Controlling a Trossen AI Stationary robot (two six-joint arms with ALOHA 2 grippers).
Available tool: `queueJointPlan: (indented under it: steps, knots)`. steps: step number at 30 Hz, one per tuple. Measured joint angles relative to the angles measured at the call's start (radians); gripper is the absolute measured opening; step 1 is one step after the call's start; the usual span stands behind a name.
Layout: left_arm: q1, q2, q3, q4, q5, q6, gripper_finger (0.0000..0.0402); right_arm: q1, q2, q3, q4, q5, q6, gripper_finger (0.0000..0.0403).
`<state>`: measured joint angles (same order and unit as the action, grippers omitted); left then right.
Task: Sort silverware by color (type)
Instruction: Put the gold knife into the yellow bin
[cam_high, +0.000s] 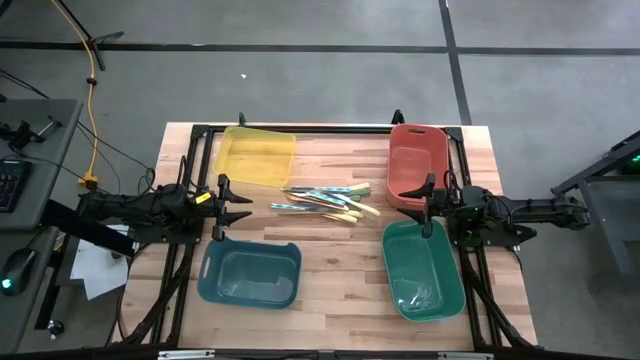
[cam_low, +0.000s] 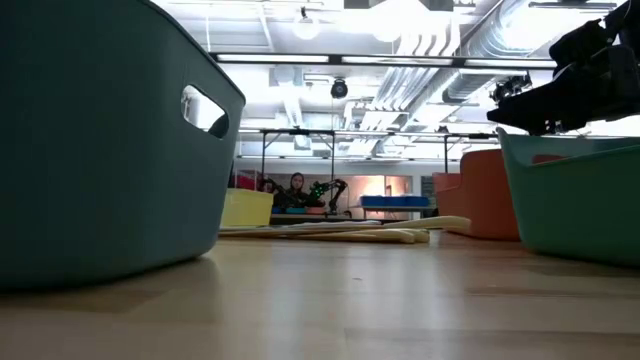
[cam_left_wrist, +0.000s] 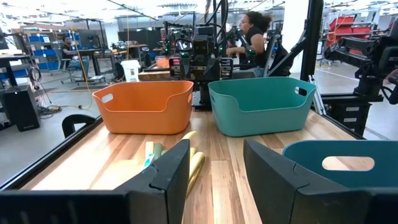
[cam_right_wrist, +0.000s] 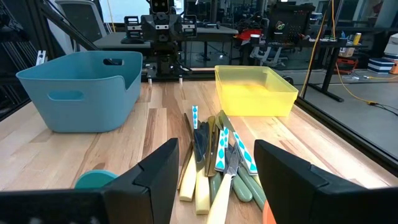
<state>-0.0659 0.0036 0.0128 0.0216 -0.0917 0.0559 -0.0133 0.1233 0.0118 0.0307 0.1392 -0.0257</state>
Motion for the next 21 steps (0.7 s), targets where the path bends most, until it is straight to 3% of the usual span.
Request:
queueJointPlan:
  steps: [6, 13, 21]
  knots:
    - [0.0, 0.0, 0.0, 0.007, -0.003, 0.0, 0.0142, 0.001, 0.0, 0.0, 0.022, 0.0, 0.025, 0.0195]
    - [0.0, 0.0, 0.0, 0.004, -0.003, -0.001, 0.0142, 0.001, 0.0, 0.0, 0.282, 0.018, 0.29, 0.0195]
    - [0.0, 0.0, 0.0, 0.003, -0.001, -0.08, 0.0142, 0.001, 0.0, 0.0, 0.578, 0.013, 0.174, 0.0195]
